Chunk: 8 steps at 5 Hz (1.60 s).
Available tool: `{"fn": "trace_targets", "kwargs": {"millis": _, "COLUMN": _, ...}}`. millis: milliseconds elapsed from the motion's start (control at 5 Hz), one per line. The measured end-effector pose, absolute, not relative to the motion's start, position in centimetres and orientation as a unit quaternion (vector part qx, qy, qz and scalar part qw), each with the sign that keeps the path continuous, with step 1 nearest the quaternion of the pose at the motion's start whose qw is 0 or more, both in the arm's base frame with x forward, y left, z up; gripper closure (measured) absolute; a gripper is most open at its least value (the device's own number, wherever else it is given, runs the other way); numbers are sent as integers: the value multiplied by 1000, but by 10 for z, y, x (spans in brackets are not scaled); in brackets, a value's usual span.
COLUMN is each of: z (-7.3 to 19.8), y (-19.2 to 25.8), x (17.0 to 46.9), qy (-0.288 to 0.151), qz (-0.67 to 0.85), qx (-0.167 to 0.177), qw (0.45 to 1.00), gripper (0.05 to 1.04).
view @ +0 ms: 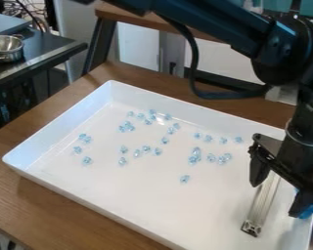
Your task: Sweep into pile
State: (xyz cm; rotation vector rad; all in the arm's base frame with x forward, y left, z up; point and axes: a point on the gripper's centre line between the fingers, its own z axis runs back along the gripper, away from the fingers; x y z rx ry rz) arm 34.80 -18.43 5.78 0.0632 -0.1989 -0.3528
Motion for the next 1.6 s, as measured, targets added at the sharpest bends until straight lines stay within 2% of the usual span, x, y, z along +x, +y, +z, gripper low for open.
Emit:
{"fn": "trace_targets", "kwargs": {"millis": 200, "z": 47, "y": -182, "x": 346, "qy": -85, "qz": -177, "qx": 37, "qw": 980, "gripper": 85}}
{"fn": "trace_targets", "kwargs": {"millis": 600, "z": 47, "y": -173, "x": 352, "qy": -104, "qz": -147, "qx": 70, "qw": 981, "gripper": 85}}
{"fn": "trace_targets", "kwargs": {"millis": 800, "z": 46, "y": -174, "x": 350, "qy": -98, "qz": -152, "qx": 64, "qw": 981, "gripper": 151}}
{"fn": "trace_targets", "kwargs": {"millis": 1000, "z": 41, "y": -171, "x": 349, "qy": -91, "qz": -154, "qx": 60, "qw": 982, "gripper": 441}}
{"fn": "trace_targets", "kwargs": {"millis": 1200, "z": 38, "y": -169, "x": 348, "qy": -88, "qz": -153, "qx": 54, "qw": 983, "gripper": 690}}
{"fn": "trace_targets", "kwargs": {"millis": 1600, "z": 35, "y": -142, "x": 357, "qy": -76, "qz": -140, "qx": 42, "qw": 986, "gripper": 705}}
